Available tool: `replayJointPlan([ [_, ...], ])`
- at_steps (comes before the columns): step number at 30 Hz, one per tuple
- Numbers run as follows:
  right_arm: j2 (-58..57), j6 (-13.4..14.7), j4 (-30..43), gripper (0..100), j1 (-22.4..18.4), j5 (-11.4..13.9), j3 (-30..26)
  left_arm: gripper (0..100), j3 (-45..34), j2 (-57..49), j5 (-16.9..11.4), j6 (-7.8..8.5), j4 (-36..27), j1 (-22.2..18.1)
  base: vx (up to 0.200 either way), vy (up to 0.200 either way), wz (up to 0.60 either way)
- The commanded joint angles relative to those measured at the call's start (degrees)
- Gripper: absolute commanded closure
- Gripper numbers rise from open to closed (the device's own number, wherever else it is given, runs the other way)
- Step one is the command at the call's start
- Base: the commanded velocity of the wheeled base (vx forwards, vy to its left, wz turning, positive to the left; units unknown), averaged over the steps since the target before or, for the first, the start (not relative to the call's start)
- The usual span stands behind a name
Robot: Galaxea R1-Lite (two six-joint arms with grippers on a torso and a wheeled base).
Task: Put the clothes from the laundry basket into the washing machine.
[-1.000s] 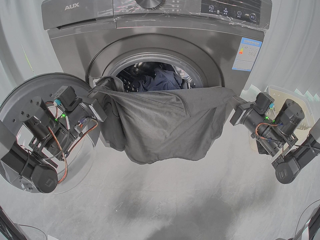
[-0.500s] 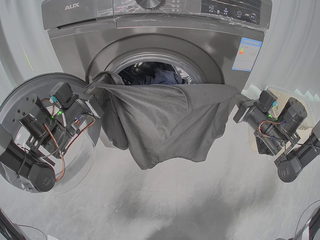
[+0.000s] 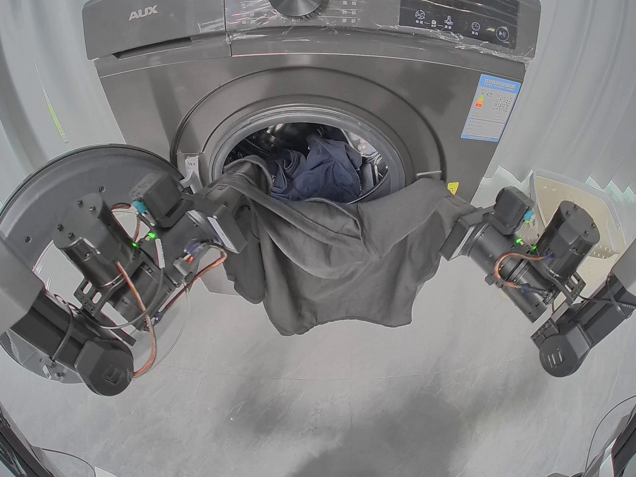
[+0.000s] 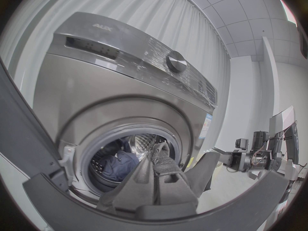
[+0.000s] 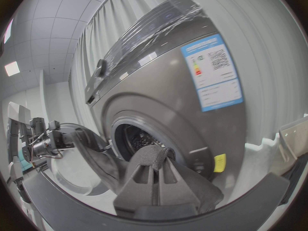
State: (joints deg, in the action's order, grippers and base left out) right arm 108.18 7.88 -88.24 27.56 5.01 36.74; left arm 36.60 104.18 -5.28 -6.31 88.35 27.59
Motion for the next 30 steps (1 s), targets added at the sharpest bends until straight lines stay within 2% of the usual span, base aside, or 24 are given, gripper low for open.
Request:
replayJointPlan([
  [1,6.0,-0.1,0.0,100,5.1,-0.1,0.3,100,6.1,6.1,0.3,0.07,-1.7,3.4,0.0,0.0,0.0],
  [6,11.1,-0.2,0.0,100,8.7,0.0,-0.2,100,12.4,8.1,0.4,-0.1,-4.3,3.1,0.0,0.0,0.0],
  [7,11.6,-0.4,0.0,0,9.4,-0.1,-0.4,100,13.1,8.3,0.4,-0.1,-4.4,3.1,0.0,0.0,0.0],
  [13,13.9,-0.6,0.1,0,10.0,0.1,-0.8,100,15.0,8.8,1.1,-0.1,-4.5,3.3,0.0,0.0,0.0],
  [19,20.1,-1.4,0.1,0,9.4,0.8,4.2,100,14.4,8.7,1.0,-0.1,-3.6,4.6,0.0,0.0,0.0],
  [26,28.0,-2.1,0.3,0,9.3,2.4,13.6,100,13.9,7.9,0.9,-0.01,-3.5,6.2,0.0,0.0,0.0],
  [30,30.2,-2.1,0.6,0,8.8,3.0,17.0,100,14.0,7.8,0.9,-0.01,-3.6,6.3,0.0,0.0,0.0],
])
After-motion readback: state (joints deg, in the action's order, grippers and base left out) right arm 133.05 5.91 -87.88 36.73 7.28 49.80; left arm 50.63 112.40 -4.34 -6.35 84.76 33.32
